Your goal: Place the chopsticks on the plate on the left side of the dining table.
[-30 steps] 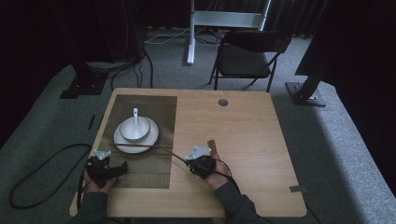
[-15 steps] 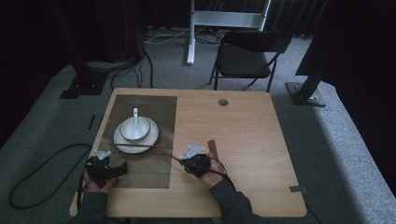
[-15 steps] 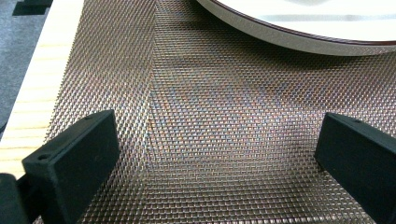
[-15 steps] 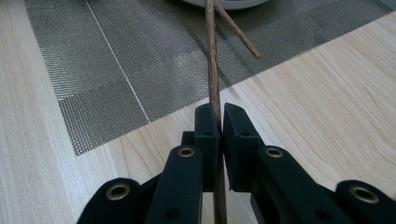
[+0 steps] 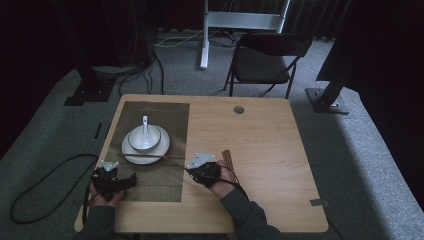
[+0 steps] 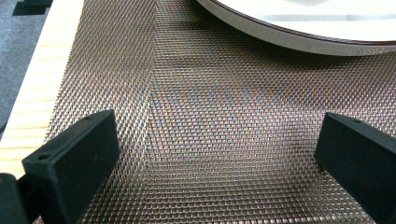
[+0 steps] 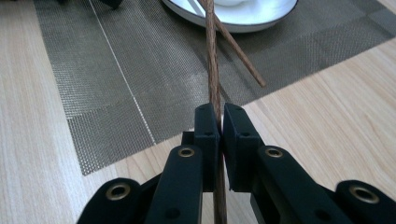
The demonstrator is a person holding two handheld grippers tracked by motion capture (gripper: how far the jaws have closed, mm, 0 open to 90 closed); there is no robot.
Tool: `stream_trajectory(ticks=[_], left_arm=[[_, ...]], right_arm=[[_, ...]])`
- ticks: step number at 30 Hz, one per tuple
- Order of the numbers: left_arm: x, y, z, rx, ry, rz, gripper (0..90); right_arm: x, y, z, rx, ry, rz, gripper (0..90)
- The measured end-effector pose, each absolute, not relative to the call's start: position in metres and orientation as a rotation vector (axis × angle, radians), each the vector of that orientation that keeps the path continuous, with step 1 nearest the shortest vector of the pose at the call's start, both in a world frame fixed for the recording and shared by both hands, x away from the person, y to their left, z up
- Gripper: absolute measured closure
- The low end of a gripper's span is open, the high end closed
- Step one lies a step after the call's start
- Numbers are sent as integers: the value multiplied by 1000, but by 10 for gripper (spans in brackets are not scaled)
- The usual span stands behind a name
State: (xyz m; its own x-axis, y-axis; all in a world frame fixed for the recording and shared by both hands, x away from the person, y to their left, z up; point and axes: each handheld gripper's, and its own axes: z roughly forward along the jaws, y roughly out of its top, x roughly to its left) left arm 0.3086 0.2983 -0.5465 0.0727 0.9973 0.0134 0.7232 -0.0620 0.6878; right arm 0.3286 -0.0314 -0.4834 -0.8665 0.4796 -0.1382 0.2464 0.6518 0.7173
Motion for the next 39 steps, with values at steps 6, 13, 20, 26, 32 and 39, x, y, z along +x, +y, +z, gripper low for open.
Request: stream_trajectory(ticks=[6, 13, 20, 26, 32, 39], left_arm=[[309, 298, -546, 1841, 1702, 693, 2], [309, 298, -547, 1839, 1702, 693, 2], [309, 298, -546, 1840, 1703, 692, 1], [309, 298, -546, 1842, 1703, 690, 1], [309, 298, -546, 1841, 1703, 690, 2], [309, 298, -546, 1843, 1702, 692, 2]], right_arm=[[329, -25, -479, 559, 2557, 1051, 848], [332, -19, -474, 535, 2553, 1059, 848], [334, -13, -473, 512, 2561, 1059, 848], [335, -9, -472, 495, 2564, 1069, 848], [336, -4, -471, 473, 2569, 1059, 848], [339, 0, -468, 457, 2569, 1064, 848]])
